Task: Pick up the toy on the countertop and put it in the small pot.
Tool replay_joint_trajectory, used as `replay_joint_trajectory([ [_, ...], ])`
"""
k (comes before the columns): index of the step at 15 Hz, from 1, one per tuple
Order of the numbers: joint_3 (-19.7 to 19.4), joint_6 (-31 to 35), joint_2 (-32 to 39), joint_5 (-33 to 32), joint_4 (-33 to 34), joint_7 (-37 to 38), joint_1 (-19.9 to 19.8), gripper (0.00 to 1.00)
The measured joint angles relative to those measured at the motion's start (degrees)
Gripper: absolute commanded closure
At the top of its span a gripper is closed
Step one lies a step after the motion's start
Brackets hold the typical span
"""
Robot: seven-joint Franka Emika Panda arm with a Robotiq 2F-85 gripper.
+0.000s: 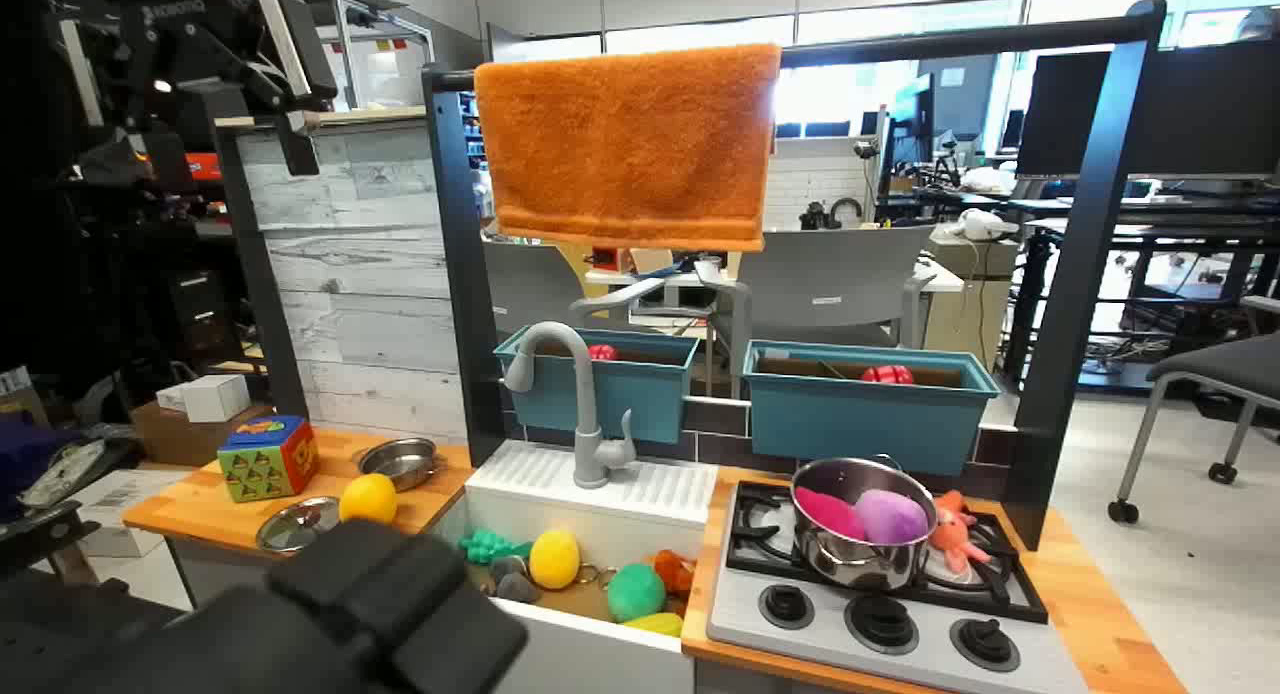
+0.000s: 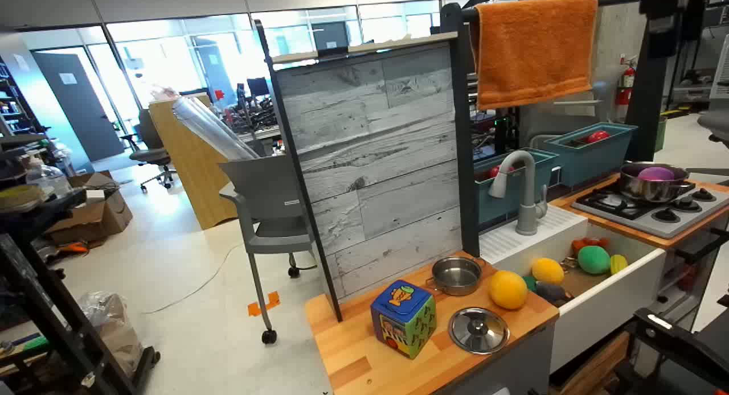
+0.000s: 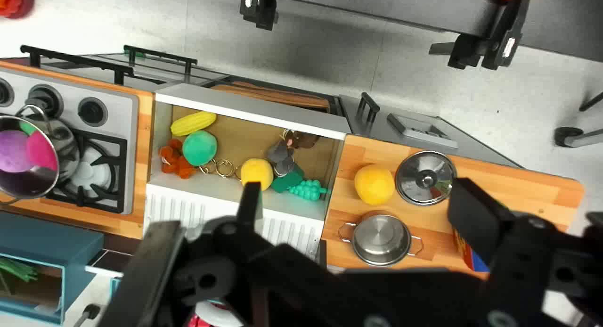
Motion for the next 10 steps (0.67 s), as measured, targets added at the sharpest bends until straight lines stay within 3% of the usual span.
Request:
replay_joint_trajectory([
  [10,0.00,0.14,0.05,0.42,0.04,0.00,0.03,0.00],
])
